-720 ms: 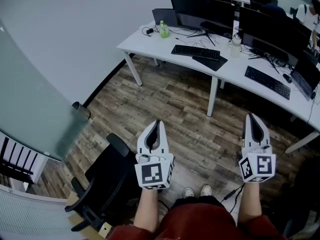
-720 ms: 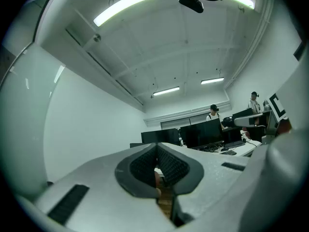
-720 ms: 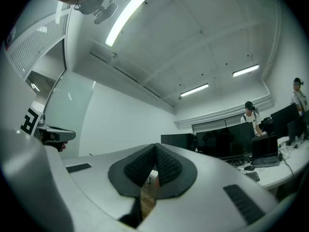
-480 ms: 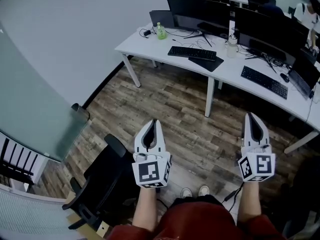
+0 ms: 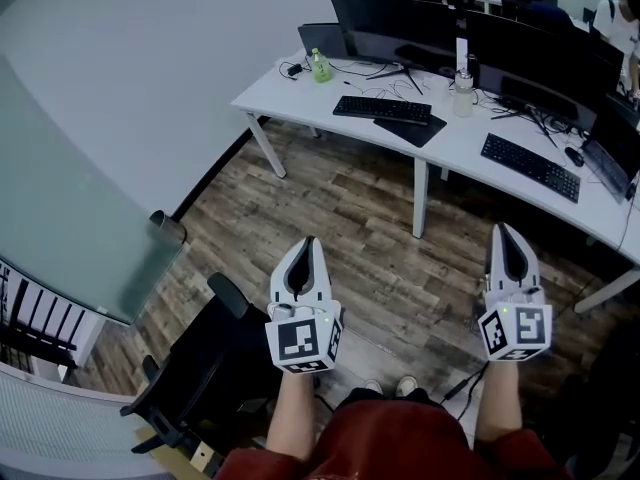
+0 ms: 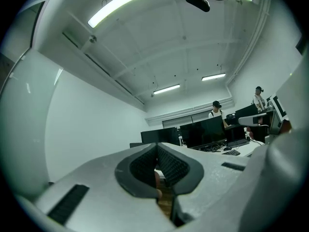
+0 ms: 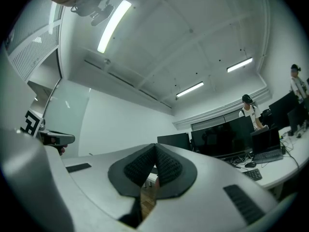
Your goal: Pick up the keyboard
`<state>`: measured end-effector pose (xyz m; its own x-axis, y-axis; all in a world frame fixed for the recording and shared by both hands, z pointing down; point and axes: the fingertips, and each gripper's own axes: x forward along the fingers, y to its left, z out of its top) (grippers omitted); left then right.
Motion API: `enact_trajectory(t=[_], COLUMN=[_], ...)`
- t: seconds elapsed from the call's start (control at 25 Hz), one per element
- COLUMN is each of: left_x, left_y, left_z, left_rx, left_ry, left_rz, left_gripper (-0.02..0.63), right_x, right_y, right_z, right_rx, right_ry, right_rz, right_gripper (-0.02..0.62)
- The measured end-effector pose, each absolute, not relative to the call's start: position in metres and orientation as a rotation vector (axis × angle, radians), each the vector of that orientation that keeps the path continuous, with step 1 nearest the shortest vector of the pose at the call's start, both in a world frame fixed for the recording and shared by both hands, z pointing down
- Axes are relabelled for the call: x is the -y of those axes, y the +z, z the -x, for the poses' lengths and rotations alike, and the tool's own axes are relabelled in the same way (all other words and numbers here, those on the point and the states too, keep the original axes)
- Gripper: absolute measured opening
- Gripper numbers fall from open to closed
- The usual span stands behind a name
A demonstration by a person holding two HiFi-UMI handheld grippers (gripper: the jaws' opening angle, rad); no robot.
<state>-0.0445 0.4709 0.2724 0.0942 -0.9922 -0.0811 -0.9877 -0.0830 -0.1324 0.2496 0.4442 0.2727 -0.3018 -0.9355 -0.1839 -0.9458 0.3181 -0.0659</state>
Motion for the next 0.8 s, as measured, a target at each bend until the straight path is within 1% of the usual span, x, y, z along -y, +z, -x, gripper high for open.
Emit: enact_trajectory(t=[0.16,0.4,0.8], left_x=[-0.457,-0.421,-0.303], left_y=[0.273,0.287,0.302], left_z=[0.039,0.044,0.078], left_rx=[-2.026,-2.044,-2.03], left_ry=[-0.057,-0.072,-0.049], left_rz=[2.193,2.214,2.273], left_gripper=[0.006,0.006,0.006], right_x=[-0.427,-0.392,-0.292], right_y=[0.278,0.283,0.293], right_z=[-0.257,-0.25,-0.218], right_rx=[-2.393,-2.411,-2.431], right_ry=[0.055,0.053,0.066], right_rz=[1.724,1.713,1.781], right_gripper=[-0.002,-0.002,-0.002])
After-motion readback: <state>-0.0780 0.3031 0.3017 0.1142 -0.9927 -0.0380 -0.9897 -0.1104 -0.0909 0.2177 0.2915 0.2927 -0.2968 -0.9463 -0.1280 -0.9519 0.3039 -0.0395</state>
